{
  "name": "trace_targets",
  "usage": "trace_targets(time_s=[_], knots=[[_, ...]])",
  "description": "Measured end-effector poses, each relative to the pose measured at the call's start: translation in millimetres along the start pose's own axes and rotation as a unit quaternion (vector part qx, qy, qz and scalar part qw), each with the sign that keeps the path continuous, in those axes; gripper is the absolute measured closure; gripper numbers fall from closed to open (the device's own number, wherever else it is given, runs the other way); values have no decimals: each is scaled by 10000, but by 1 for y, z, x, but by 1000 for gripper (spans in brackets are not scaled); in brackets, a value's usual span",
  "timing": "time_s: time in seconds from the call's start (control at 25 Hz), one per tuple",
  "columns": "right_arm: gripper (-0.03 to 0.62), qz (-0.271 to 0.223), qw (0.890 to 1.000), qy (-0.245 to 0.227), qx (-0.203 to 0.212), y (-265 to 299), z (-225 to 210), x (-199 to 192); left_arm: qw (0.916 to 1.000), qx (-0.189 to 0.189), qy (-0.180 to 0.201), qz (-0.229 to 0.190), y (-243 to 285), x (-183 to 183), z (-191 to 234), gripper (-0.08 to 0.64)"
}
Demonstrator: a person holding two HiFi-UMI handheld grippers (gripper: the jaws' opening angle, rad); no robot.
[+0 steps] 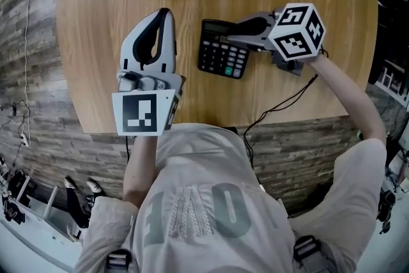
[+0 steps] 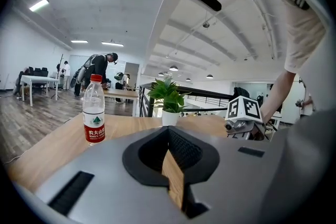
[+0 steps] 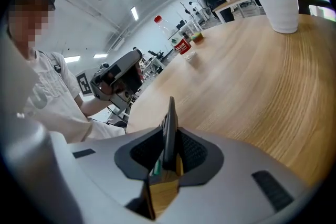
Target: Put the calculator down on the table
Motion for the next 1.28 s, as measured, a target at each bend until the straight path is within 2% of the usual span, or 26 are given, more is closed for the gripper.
trace_targets(time_s=[0.2, 0.44, 0.84, 1.28], knots=[[500, 36, 10000, -87, 21, 3, -7, -1, 9999, 21, 50, 99, 4, -4, 0, 551], [497, 103, 9998, -184, -20, 6, -12, -4, 10000, 33, 64, 10, 7, -5, 0, 551], [483, 90, 9988, -409, -250, 9, -10, -5, 9998, 70, 88, 181, 7, -7, 2, 551], [447, 174, 9961, -558, -657, 10, -10, -7, 9999, 15, 63, 95, 8, -8, 0, 551]])
Point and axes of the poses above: the fingertips, and each gripper's own axes: y forward along the fingers, z to its left, x out of its top, the point moved 9 cm from there along -y, backward along the fingers, and after that the axes turned 7 degrees about -y, right-handed, at the moved point
